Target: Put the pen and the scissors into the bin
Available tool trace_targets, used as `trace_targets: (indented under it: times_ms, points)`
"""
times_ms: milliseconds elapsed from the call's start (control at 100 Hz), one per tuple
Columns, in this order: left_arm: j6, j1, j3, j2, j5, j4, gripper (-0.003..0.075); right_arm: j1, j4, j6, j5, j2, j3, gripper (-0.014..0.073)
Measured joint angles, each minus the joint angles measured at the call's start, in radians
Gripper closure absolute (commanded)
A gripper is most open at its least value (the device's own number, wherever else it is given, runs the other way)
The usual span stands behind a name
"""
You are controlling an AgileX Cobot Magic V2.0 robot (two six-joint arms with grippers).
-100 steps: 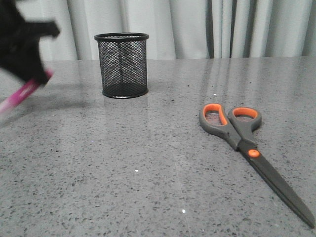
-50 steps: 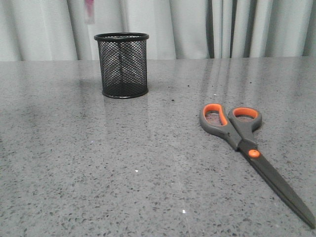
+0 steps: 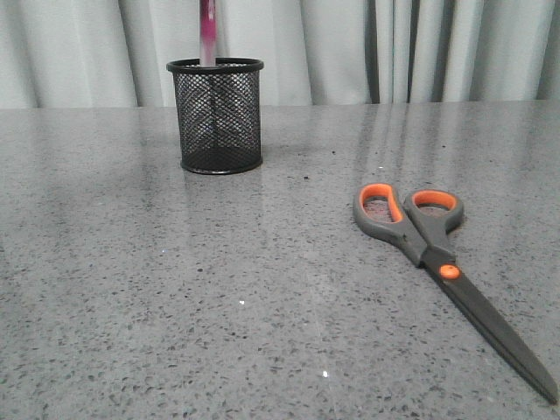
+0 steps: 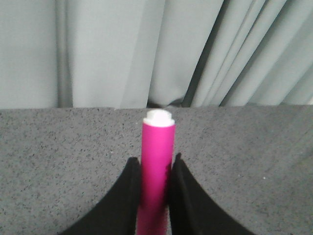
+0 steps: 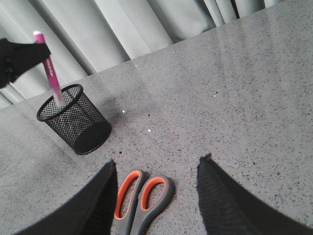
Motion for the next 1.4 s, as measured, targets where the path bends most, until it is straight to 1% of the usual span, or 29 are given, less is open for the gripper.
trace_targets:
  times_ms: [200,270,320,360,390,400,410,510,560,610,790,840,900,980,1060,1170,1270,1330,1400]
  points:
    - [0.001,0.0,0.0,0.031,0.0,-0.004,0.0736,0.0,0.0,0.0,0.0,0.0,0.0,0.0256]
    - [0.001,0.0,-0.001,0.031,0.0,-0.004,0.071,0.0,0.0,0.0,0.0,0.0,0.0,0.0256]
    - [0.001,0.0,-0.001,0.031,0.008,-0.004,0.0666,0.0,0.0,0.0,0.0,0.0,0.0,0.0256]
    - [0.001,0.0,-0.001,0.031,0.016,-0.004,0.0604,0.0,0.0,0.0,0.0,0.0,0.0,0.0256]
    - [0.001,0.0,-0.001,0.031,0.022,-0.004,0.0574,0.0,0.0,0.0,-0.002,0.0,0.0,0.0256]
    - [0.001,0.0,-0.001,0.031,0.026,-0.004,0.0541,0.0,0.0,0.0,-0.004,0.0,0.0,0.0256]
    - [0.001,0.0,-0.001,0.031,0.028,-0.004,0.0541,0.0,0.0,0.0,-0.004,0.0,0.0,0.0256]
    - [0.001,0.0,-0.001,0.031,0.04,-0.004,0.0371,0.0,0.0,0.0,-0.02,0.0,0.0,0.0256]
    - [0.001,-0.001,-0.001,0.027,0.043,-0.004,0.031,0.0,0.0,0.0,-0.023,0.0,0.0,0.0256]
    - [0.001,-0.001,-0.001,0.02,0.049,-0.004,0.0276,0.0,0.0,0.0,-0.023,0.0,0.0,0.0256]
    - [0.001,-0.004,-0.001,-0.071,0.073,0.001,0.029,0.0,-0.073,0.0,-0.005,0.005,-0.028,0.0256]
    - [0.001,-0.004,-0.001,-0.118,0.089,0.012,0.0301,0.0,-0.094,-0.01,0.04,0.023,-0.072,0.0256]
    - [0.001,-0.004,-0.001,-0.19,0.116,0.033,0.0311,0.002,-0.109,-0.059,0.117,0.063,-0.164,0.0256]
    - [0.001,-0.004,-0.001,-0.289,0.173,0.062,0.0314,0.015,-0.11,-0.139,0.262,0.165,-0.312,0.0256]
    - [0.001,-0.004,-0.001,-0.389,0.263,0.099,0.0314,0.046,-0.101,-0.216,0.393,0.289,-0.484,0.0256]
    - [0.001,-0.004,-0.001,-0.529,0.394,0.167,0.0314,0.119,-0.095,-0.255,0.529,0.472,-0.676,0.0251]
    - [0.001,-0.004,0.023,-0.653,0.47,0.223,0.0318,0.193,-0.095,-0.264,0.611,0.622,-0.787,0.0221]
    - [0.001,-0.004,0.051,-0.731,0.487,0.253,0.0325,0.223,-0.095,-0.266,0.666,0.71,-0.829,0.0183]
    - [0.001,-0.004,0.085,-0.813,0.497,0.278,0.0325,0.244,-0.09,-0.252,0.728,0.795,-0.862,0.0164]
